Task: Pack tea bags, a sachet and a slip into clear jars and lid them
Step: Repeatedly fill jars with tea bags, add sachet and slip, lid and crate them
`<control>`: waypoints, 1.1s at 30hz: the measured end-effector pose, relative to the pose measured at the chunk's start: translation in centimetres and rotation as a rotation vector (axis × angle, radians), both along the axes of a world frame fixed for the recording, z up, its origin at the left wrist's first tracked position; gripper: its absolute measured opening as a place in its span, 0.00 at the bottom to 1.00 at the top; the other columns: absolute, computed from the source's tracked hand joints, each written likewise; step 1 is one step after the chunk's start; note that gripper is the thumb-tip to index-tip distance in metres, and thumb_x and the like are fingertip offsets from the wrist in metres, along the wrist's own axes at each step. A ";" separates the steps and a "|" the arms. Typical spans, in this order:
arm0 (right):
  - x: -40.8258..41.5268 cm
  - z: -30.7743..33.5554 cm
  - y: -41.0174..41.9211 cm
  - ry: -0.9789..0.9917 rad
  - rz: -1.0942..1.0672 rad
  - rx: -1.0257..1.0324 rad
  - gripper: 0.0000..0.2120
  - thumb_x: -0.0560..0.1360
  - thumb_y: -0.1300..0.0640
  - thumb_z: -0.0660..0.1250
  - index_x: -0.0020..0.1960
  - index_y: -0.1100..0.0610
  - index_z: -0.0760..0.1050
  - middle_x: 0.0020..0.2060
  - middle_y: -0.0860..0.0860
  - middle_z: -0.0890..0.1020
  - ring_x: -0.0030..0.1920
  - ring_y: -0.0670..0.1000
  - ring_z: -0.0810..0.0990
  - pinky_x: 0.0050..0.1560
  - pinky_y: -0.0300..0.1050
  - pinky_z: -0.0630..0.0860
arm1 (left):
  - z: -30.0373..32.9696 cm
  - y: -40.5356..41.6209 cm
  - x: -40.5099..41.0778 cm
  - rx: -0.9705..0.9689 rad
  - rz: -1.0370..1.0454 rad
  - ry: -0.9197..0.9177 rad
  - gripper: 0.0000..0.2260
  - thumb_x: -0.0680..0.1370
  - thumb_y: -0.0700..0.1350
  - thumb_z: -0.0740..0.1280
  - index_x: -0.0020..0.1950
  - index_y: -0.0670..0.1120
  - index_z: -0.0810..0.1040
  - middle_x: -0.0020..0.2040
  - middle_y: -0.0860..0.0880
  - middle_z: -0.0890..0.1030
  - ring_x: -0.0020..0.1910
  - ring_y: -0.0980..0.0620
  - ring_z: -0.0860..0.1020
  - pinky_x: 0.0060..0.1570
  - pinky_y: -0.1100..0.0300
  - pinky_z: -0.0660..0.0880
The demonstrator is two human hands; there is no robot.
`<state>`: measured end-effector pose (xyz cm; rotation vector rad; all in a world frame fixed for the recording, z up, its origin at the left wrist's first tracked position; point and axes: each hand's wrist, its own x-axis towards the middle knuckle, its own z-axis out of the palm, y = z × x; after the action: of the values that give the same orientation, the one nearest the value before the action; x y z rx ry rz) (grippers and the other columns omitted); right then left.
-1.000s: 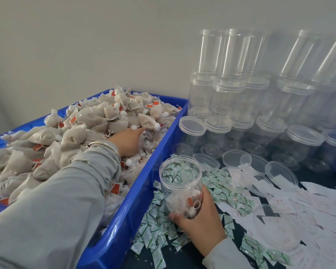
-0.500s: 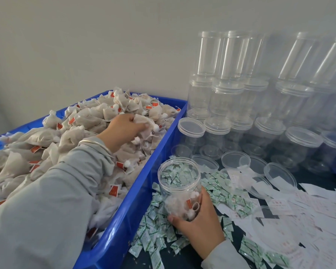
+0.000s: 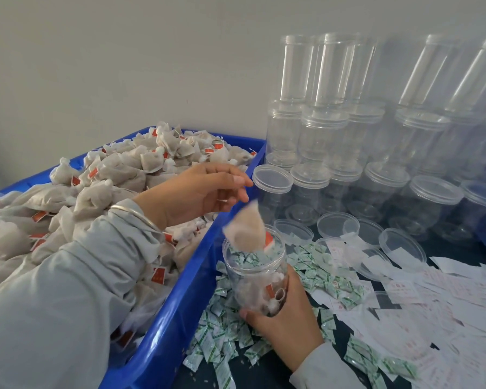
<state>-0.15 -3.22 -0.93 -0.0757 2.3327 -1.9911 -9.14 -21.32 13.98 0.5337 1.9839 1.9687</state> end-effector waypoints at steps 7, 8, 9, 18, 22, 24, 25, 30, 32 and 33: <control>-0.1 0.4 -0.3 -0.021 0.011 -0.050 0.46 0.60 0.69 0.79 0.72 0.56 0.61 0.63 0.54 0.76 0.60 0.49 0.78 0.59 0.44 0.76 | -0.3 -1.5 -1.8 0.047 0.305 0.009 0.06 0.75 0.42 0.68 0.38 0.47 0.82 0.32 0.51 0.79 0.30 0.56 0.73 0.30 0.66 0.73; 0.0 0.5 -0.3 -0.022 0.013 -0.057 0.46 0.60 0.69 0.79 0.72 0.56 0.60 0.63 0.54 0.75 0.60 0.49 0.78 0.58 0.42 0.76 | -0.5 -1.9 -2.3 0.016 0.393 0.019 0.08 0.76 0.42 0.67 0.38 0.47 0.81 0.32 0.51 0.79 0.31 0.56 0.73 0.30 0.67 0.72; 0.0 0.6 -0.3 -0.023 0.015 -0.061 0.47 0.60 0.69 0.79 0.73 0.56 0.60 0.64 0.54 0.75 0.59 0.47 0.78 0.57 0.39 0.77 | -0.8 -2.2 -2.7 -0.039 0.480 0.041 0.08 0.77 0.41 0.67 0.38 0.47 0.80 0.32 0.52 0.79 0.31 0.55 0.73 0.30 0.66 0.72; 0.4 1.0 -0.3 -0.004 0.030 -0.125 0.44 0.61 0.71 0.78 0.71 0.56 0.61 0.62 0.52 0.76 0.54 0.39 0.79 0.44 0.26 0.74 | -4.9 -4.4 -5.5 -1.300 0.537 0.523 0.17 0.76 0.45 0.65 0.64 0.49 0.74 0.69 0.44 0.69 0.68 0.43 0.66 0.67 0.51 0.63; 0.4 1.2 -0.3 -0.040 0.046 -0.164 0.46 0.62 0.75 0.75 0.73 0.57 0.58 0.66 0.55 0.72 0.56 0.41 0.77 0.41 0.26 0.74 | -5.7 -4.2 -5.6 -1.513 0.251 0.436 0.21 0.79 0.46 0.61 0.72 0.51 0.67 0.71 0.42 0.63 0.69 0.42 0.65 0.67 0.52 0.64; 0.4 1.3 -0.3 -0.046 0.050 -0.171 0.46 0.62 0.75 0.75 0.73 0.57 0.58 0.66 0.55 0.71 0.54 0.37 0.76 0.41 0.25 0.73 | -5.7 -3.9 -5.5 -1.667 0.156 0.398 0.18 0.80 0.48 0.58 0.71 0.50 0.68 0.68 0.42 0.66 0.66 0.44 0.67 0.64 0.54 0.64; 0.4 1.2 -0.3 -0.041 0.050 -0.160 0.46 0.62 0.74 0.76 0.73 0.56 0.58 0.66 0.55 0.72 0.54 0.37 0.76 0.41 0.25 0.73 | -5.6 -3.8 -5.5 -1.705 0.148 0.393 0.17 0.81 0.49 0.57 0.70 0.49 0.70 0.66 0.42 0.68 0.64 0.44 0.68 0.62 0.55 0.64; 0.3 0.8 -0.2 -0.002 0.030 -0.085 0.47 0.61 0.70 0.79 0.72 0.54 0.60 0.64 0.52 0.74 0.60 0.46 0.77 0.55 0.36 0.77 | -5.5 -3.6 -5.3 -1.668 0.232 0.425 0.13 0.80 0.46 0.58 0.62 0.43 0.74 0.61 0.42 0.73 0.61 0.44 0.71 0.57 0.56 0.66; 0.4 0.9 -0.2 0.019 0.025 -0.050 0.46 0.60 0.67 0.80 0.72 0.54 0.61 0.62 0.50 0.76 0.60 0.46 0.78 0.58 0.40 0.76 | -5.5 -3.7 -5.2 -1.564 0.328 0.445 0.11 0.79 0.44 0.60 0.57 0.41 0.76 0.57 0.40 0.76 0.55 0.43 0.74 0.49 0.57 0.68; 0.4 0.9 -0.2 0.027 0.025 -0.043 0.46 0.59 0.67 0.80 0.71 0.54 0.62 0.61 0.50 0.77 0.58 0.45 0.78 0.57 0.39 0.77 | -5.3 -3.8 -5.2 -1.491 0.396 0.444 0.10 0.78 0.43 0.61 0.54 0.40 0.77 0.55 0.40 0.78 0.52 0.43 0.75 0.46 0.57 0.68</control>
<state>0.20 -3.46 -0.02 -0.1341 2.2936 -2.0412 -14.37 -25.09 8.64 0.1414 3.2031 0.0124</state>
